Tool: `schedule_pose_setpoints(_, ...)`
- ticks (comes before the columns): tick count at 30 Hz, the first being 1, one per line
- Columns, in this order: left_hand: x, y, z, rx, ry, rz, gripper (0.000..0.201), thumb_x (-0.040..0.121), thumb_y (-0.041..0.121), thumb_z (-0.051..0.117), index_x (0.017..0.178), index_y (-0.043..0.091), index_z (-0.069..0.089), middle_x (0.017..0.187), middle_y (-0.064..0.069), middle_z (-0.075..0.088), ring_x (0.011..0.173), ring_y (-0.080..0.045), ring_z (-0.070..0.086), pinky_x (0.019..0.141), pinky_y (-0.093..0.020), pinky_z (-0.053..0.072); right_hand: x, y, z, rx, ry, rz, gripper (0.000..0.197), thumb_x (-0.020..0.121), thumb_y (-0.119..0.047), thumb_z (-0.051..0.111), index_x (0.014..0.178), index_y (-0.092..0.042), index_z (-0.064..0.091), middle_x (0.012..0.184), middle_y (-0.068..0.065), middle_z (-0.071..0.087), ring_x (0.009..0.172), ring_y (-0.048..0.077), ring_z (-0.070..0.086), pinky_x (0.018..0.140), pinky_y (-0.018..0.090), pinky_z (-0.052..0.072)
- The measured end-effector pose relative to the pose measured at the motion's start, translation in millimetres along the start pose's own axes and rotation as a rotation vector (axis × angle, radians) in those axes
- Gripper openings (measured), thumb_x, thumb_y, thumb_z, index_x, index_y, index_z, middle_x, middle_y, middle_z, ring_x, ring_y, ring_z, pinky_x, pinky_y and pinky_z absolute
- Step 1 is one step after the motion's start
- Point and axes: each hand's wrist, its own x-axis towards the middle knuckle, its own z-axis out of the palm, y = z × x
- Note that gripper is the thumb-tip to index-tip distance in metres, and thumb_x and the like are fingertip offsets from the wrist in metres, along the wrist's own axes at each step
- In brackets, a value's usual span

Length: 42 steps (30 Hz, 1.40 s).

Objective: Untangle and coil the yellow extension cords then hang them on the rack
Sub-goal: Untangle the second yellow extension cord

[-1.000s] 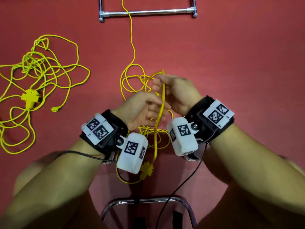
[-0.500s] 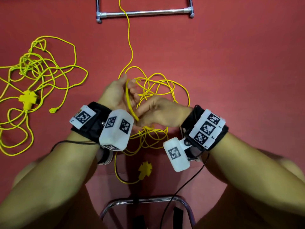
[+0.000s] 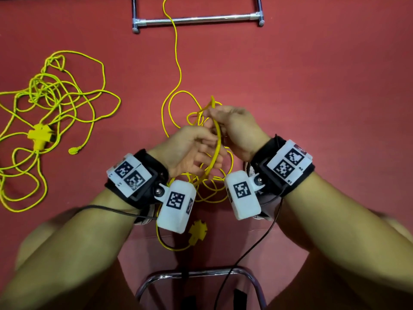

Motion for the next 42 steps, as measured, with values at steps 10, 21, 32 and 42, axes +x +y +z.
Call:
schedule_pose_setpoints(10, 7.0, 10.3, -24.9, -0.273, 0.411, 0.106, 0.032, 0.094, 0.033, 0.034, 0.085, 0.012, 0.057, 0.062, -0.002, 0.057, 0.056, -0.022, 0.055, 0.075, -0.044, 0.055, -19.1, 1.9, 10.4, -0.241, -0.182, -0.234, 0.016, 0.095, 0.000, 0.055, 0.091, 0.010, 0.066, 0.063, -0.002, 0.068, 0.053, 0.001, 0.055, 0.053, 0.011, 0.040)
schedule_pose_setpoints(21, 9.1, 14.0, -21.9, -0.372, 0.398, 0.199, 0.019, 0.104, 0.021, 0.045, 0.097, 0.016, 0.062, 0.061, 0.006, 0.056, 0.045, -0.005, 0.048, 0.045, -0.019, 0.048, -22.5, 26.4, 10.7, -0.979, -0.362, -0.168, 0.021, 0.088, -0.003, 0.056, 0.092, -0.008, 0.075, 0.083, 0.001, 0.074, 0.082, 0.018, 0.067, 0.080, 0.036, 0.053)
schedule_pose_setpoints(32, -3.6, 1.7, 2.2, 0.047, 0.049, 0.127, 0.017, 0.085, -0.004, 0.048, 0.086, 0.004, 0.063, 0.078, -0.012, 0.072, 0.069, -0.020, 0.070, 0.063, -0.030, 0.055, -3.5, -0.5, 1.1, -0.014, -0.023, -0.025, 0.012, 0.096, -0.018, 0.060, 0.091, -0.008, 0.063, 0.073, 0.005, 0.065, 0.055, 0.010, 0.058, 0.050, 0.022, 0.046)
schedule_pose_setpoints(42, 6.1, 5.7, -14.6, -0.415, 0.339, 0.133, 0.029, 0.091, 0.029, 0.036, 0.072, 0.015, 0.052, 0.062, -0.001, 0.050, 0.055, -0.021, 0.052, 0.062, -0.033, 0.054, -20.4, -3.3, 6.7, -0.178, -0.265, -0.114, 0.020, 0.094, 0.010, 0.049, 0.093, -0.003, 0.065, 0.066, 0.000, 0.068, 0.059, 0.007, 0.064, 0.060, 0.023, 0.056)
